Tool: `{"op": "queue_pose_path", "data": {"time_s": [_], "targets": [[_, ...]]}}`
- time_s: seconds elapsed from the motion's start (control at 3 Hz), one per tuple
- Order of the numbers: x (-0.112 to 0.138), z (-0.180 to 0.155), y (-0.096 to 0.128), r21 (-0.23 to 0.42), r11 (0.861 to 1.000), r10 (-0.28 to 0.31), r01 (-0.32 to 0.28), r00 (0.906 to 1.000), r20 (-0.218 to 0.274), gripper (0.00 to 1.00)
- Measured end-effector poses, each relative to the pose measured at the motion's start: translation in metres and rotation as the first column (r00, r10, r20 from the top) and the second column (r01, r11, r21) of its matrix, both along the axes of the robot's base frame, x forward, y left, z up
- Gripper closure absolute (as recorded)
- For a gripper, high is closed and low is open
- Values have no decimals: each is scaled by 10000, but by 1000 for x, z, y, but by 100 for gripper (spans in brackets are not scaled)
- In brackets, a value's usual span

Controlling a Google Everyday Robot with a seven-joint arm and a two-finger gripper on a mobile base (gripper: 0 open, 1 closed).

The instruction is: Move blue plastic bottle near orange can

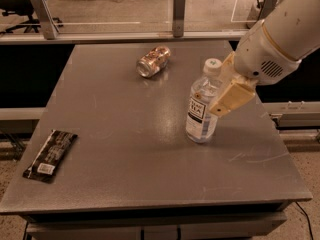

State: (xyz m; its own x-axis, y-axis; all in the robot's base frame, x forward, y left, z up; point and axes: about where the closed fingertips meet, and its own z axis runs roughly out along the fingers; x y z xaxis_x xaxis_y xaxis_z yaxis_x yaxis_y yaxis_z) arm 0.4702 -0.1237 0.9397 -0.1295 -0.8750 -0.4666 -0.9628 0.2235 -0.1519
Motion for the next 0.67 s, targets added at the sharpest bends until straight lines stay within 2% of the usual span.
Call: {"op": "queue_pose_path", "data": {"time_s": [0.33, 0.67], "targets": [[0, 0, 1, -5, 10000, 23, -23, 10000, -2, 88], [1, 3, 3, -319, 9995, 19, -18, 10000, 23, 100]]}}
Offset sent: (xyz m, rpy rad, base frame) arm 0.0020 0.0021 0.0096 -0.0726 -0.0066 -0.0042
